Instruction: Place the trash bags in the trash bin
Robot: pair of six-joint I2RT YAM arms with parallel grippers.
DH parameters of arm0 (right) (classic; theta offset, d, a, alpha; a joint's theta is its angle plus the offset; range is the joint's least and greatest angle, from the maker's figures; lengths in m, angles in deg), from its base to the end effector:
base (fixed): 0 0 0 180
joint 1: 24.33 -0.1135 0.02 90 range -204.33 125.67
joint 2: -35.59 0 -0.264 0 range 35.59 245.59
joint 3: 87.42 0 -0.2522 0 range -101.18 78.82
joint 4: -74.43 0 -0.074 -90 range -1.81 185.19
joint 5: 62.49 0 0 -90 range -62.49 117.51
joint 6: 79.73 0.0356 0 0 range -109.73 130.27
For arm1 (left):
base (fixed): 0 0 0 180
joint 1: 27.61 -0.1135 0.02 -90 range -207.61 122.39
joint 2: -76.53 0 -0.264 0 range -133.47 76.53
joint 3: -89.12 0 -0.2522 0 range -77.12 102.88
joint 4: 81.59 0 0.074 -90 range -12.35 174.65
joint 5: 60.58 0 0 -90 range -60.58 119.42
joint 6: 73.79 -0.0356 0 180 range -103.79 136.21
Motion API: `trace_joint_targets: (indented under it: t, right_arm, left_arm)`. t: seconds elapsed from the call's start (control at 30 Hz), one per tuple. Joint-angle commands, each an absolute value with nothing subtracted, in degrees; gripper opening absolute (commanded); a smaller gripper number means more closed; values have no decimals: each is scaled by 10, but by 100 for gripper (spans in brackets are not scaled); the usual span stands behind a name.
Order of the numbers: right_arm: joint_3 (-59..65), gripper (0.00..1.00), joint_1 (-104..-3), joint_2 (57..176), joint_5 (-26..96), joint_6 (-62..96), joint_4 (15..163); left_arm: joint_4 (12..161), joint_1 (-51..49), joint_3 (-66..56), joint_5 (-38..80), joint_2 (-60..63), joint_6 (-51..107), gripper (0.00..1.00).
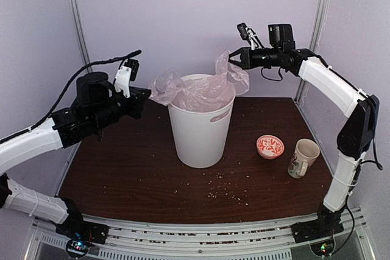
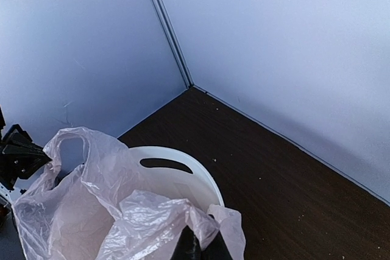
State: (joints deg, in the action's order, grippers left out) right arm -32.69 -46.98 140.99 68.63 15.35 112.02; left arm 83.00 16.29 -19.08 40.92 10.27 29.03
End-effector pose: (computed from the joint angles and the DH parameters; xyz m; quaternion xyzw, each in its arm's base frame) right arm 0.3817 0.1846 0.4231 -0.3202 0.7156 0.4077 0.4681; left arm 0.2009 -0.1835 0.3608 0.1419 0.7509 -0.2367 0.6000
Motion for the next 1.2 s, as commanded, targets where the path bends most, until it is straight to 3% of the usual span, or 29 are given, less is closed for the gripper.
trace_joint_targets:
  t: [0.0, 0.2, 0.4, 0.77, 1.17]
  right_arm:
    - [-341, 0, -461, 1433, 689, 177, 1058]
    - [-411, 0, -441, 1515, 698, 207, 1052]
    - [-404, 0, -439, 1549, 696, 209, 1057]
    - [-219, 0, -433, 1475, 706, 187, 1035]
    - [-97, 2, -429, 1390, 737, 169, 1036]
  left_arm:
    - [852, 123, -175, 457, 57, 284, 0]
    - [853, 63, -117, 417, -35, 299, 0]
    - [874, 57, -106, 375, -90, 301, 0]
    - [884, 51, -179, 326, -110, 354, 0]
    - [905, 51, -257, 247, -70, 386, 0]
